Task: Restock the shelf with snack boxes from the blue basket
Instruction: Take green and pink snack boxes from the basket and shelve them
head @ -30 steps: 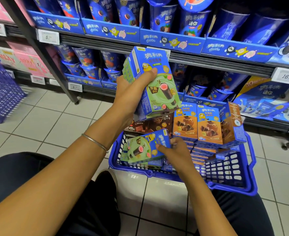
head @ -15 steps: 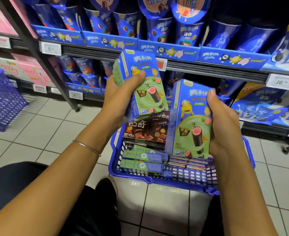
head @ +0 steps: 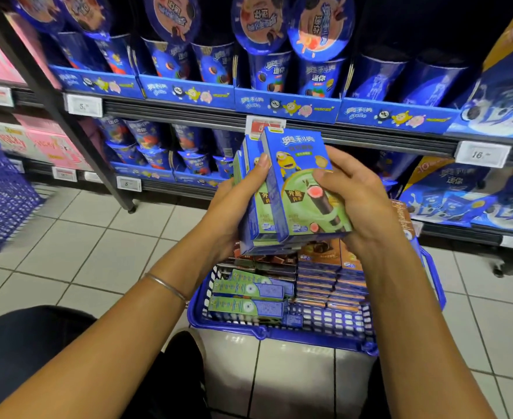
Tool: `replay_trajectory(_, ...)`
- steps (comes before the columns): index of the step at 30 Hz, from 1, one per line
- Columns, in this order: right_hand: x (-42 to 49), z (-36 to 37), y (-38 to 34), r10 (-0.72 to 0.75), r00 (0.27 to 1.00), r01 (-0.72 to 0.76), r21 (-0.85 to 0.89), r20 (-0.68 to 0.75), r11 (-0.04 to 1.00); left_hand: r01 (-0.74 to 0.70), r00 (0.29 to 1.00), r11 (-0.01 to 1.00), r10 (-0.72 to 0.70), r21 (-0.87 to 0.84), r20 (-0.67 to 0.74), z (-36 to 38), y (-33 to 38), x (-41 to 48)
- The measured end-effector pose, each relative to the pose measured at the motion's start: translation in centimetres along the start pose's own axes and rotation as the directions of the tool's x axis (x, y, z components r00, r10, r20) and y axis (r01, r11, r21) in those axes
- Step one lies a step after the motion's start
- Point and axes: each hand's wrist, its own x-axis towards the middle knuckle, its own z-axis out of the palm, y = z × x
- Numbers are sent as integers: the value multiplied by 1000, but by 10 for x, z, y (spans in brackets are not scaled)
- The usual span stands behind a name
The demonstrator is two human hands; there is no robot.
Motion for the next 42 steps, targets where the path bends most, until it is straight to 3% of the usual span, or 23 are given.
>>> replay_trajectory(3,-2,5,8,84,996,-82,62,-37,995,49,999,998,-49,-47,-9,2,1,0)
replay_trajectory(6,-2,11,12,210,977,-205,113,-30,972,35,999,999,-36,20,13,2,1,1)
replay_trajectory(16,16,16,34,229,973,-230,47,17,972,-12,997,986,24,164,-73,-18,-11,25)
replay_trajectory(22,26,39,10,281,957,-276,65,-75,959,120,990,981,-107,150,-97,-20,16,30)
replay_trajectory(29,9,87,-99,313,947,-305,103,-73,947,208,971,975,-196,81,-135,3,114,-10)
replay_trajectory(42,-74,222,-422,250,968,-251,53,23,967,89,982,992,-71,94,-175,94,431,-194)
